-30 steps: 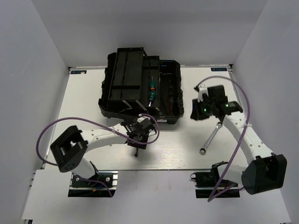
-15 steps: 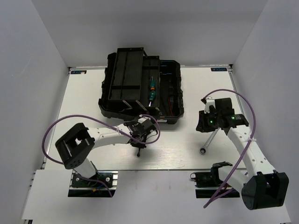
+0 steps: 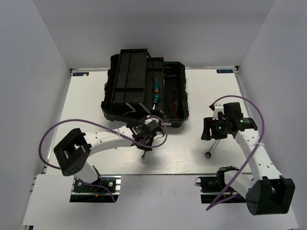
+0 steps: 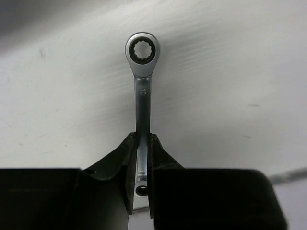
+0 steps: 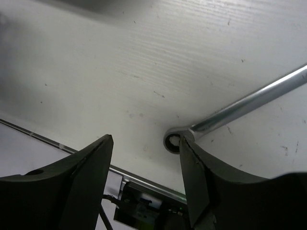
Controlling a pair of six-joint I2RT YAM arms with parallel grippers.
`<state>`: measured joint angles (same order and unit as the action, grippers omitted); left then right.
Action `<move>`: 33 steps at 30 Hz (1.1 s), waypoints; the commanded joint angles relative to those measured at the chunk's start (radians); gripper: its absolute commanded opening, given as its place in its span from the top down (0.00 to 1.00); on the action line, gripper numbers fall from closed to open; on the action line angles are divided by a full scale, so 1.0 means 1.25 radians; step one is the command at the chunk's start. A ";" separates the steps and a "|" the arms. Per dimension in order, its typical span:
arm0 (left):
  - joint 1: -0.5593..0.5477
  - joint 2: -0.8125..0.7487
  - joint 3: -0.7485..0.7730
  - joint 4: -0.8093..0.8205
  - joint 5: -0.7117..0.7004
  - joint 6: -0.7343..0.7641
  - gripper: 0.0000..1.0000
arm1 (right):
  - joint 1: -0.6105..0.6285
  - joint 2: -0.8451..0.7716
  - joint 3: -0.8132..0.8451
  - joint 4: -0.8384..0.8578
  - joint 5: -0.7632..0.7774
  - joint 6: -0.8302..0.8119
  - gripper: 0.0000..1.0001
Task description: Sort the tools into containers
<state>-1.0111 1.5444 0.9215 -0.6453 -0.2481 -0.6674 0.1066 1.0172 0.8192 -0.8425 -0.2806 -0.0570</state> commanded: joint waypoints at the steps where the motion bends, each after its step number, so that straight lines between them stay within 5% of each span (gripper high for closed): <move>1: -0.017 -0.073 0.177 -0.042 0.003 0.086 1.00 | -0.015 -0.020 0.020 -0.062 0.029 -0.017 0.36; 8: -0.005 -0.056 0.480 -0.124 0.003 0.182 1.00 | -0.033 -0.022 0.023 -0.073 0.044 0.001 0.39; 12: 0.036 -0.017 0.633 -0.156 -0.137 0.190 1.00 | -0.045 -0.019 0.027 -0.075 0.044 0.000 0.39; 23: 0.296 0.269 1.015 -0.177 -0.124 0.247 1.00 | -0.067 -0.006 0.026 -0.087 0.048 -0.015 0.40; 33: 0.457 0.416 1.138 -0.209 -0.052 0.254 1.00 | -0.074 0.022 0.015 -0.080 0.048 -0.011 0.42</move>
<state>-0.4557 2.0888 2.2898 -0.8948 -0.3653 -0.3660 0.0189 1.0328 0.8211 -0.9394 -0.2253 -0.0608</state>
